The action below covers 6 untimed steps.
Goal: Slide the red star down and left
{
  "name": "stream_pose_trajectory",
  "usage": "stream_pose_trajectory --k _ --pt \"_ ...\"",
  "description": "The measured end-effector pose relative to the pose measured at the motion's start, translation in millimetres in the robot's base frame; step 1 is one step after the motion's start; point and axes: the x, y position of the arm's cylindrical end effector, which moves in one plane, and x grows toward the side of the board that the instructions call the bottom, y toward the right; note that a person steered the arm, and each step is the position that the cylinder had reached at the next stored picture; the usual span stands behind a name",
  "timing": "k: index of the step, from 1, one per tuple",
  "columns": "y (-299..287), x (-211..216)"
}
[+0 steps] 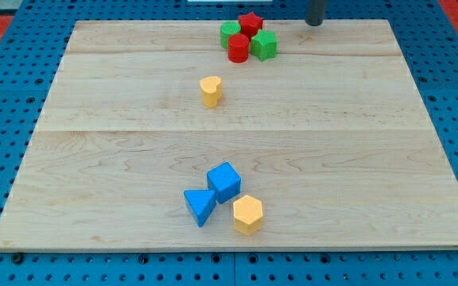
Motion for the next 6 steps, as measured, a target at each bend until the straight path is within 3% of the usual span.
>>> stream_pose_trajectory --k 1,4,5,6 --pt "-61.7 -2.3" --pt "-105.1 1.2" --pt "-100.4 0.9" --pt "-47.6 4.7"
